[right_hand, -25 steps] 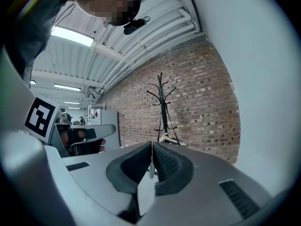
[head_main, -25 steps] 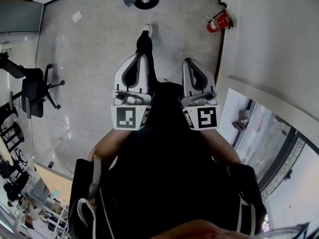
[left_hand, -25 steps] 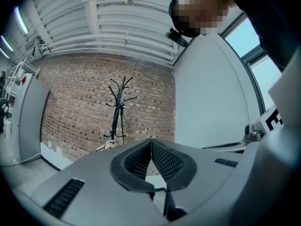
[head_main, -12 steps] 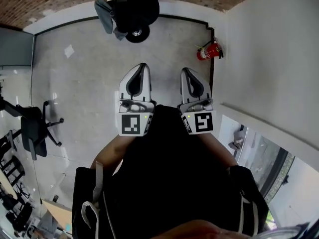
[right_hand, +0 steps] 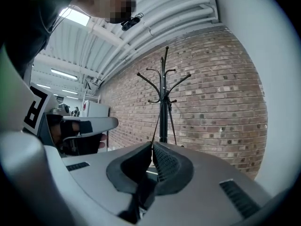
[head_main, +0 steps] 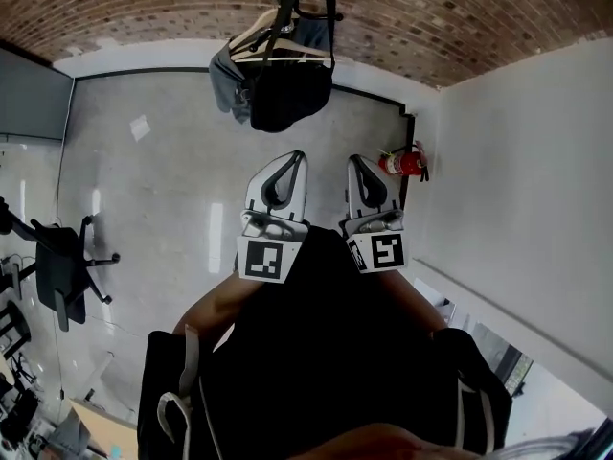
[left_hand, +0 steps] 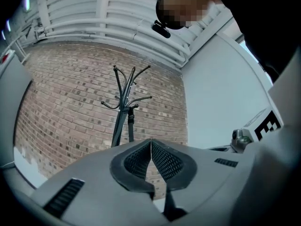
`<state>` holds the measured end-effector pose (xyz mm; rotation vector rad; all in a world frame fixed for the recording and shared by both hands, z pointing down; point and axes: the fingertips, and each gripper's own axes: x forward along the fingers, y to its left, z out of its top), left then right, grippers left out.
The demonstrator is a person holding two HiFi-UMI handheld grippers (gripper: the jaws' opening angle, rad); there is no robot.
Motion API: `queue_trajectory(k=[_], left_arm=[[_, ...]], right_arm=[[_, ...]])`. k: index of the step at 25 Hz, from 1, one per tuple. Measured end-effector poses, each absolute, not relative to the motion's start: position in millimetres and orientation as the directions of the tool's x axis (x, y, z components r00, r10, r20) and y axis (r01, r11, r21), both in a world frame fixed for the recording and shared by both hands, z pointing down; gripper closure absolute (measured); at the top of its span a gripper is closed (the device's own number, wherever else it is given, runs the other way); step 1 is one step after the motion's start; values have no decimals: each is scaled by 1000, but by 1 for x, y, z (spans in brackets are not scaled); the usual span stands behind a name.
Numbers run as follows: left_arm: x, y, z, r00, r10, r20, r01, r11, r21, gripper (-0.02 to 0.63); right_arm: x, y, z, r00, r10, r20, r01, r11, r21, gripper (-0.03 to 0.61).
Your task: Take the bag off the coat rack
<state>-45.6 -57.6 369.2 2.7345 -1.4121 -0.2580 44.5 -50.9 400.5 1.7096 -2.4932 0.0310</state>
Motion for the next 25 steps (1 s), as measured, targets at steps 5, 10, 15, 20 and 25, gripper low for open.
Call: queue_trajectory(k=[5,10,15,20,25], left_arm=[[-53,-101,366,577,-810,-105,-808,-585,67,594],[-44,-134,371,521,-852,-36,-850,-523,65,592],[-27,-162,370,476,-880,-4,-874,-473,115,592],[-30,-193,359,409,-911,-60,-905,-413,102,592],[-33,-214,355,374,-926,-52,-919,-378,113,592]], right_arm=[[43,-108,391,-338,-939,57,-940,340,28,557],[53,-138,391,-376,-923,75,-926,378,8,557],[61,-167,382,-451,-889,77,-891,453,13,557],[70,-201,370,-466,-884,42,-881,468,65,557],[69,-226,362,-489,-872,15,-869,489,74,555]])
